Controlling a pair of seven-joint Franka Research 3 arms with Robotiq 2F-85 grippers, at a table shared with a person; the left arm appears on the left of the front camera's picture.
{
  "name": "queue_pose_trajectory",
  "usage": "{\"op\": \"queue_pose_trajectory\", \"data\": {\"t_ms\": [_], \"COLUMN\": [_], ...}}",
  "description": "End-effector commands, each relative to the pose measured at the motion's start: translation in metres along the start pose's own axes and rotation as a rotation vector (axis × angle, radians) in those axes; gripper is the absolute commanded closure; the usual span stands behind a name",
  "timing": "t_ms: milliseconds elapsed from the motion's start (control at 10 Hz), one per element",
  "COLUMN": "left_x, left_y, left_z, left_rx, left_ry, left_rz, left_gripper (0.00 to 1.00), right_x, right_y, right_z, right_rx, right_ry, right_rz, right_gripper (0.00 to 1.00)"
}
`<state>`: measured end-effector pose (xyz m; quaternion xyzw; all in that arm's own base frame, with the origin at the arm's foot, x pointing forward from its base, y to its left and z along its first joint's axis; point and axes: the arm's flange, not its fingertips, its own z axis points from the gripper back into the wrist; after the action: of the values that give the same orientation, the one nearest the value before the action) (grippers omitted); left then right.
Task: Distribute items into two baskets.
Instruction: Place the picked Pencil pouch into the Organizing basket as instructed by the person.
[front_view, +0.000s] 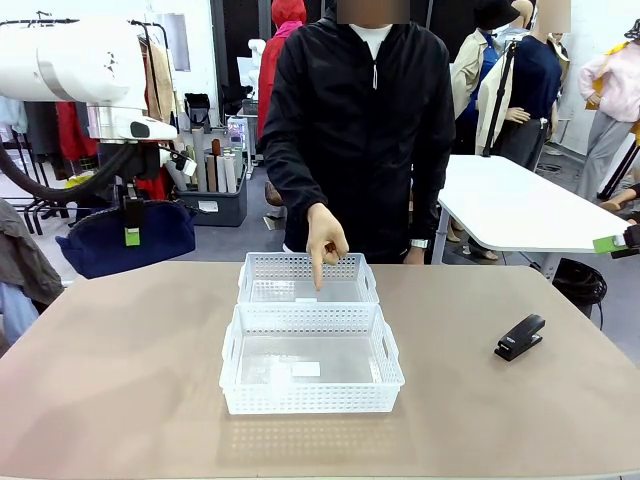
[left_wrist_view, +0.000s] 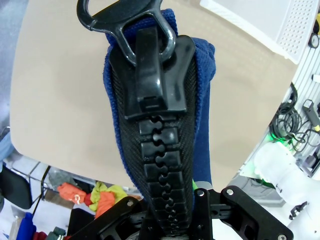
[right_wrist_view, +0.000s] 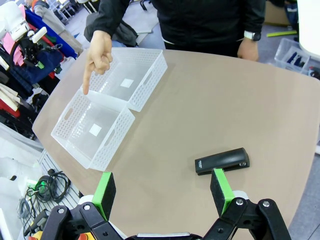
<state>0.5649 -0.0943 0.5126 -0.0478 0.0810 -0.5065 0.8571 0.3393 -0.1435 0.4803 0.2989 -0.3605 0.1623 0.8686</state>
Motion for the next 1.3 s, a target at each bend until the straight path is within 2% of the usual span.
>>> {"op": "queue_pose_trajectory", "data": {"t_ms": [0, 200, 700, 1200], "left_x": [-0.010, -0.015, -0.030, -0.045], "left_y": [-0.023, -0.047, -0.106, -0.160], "left_z": [-0.006, -0.013, -0.035, -0.053], "left_rx": [0.024, 0.041, 0.076, 0.092], "left_ry": [-0.008, 0.015, -0.002, -0.047], "left_rz": [-0.021, -0.032, -0.102, -0.250], "left_gripper": [1.00, 1.00, 1.00, 1.00], "right_x": [0.001, 0.001, 0.001, 0.001], "right_y": [0.001, 0.001, 0.001, 0.001], "right_z": [0.000, 0.000, 0.000, 0.000], "right_rx": [0.005, 0.005, 0.005, 0.005], "right_ry": [-0.009, -0.009, -0.009, -0.009], "right_rz": [0.003, 0.003, 0.003, 0.003], "right_gripper": [0.00, 0.00, 0.00, 0.00]}}
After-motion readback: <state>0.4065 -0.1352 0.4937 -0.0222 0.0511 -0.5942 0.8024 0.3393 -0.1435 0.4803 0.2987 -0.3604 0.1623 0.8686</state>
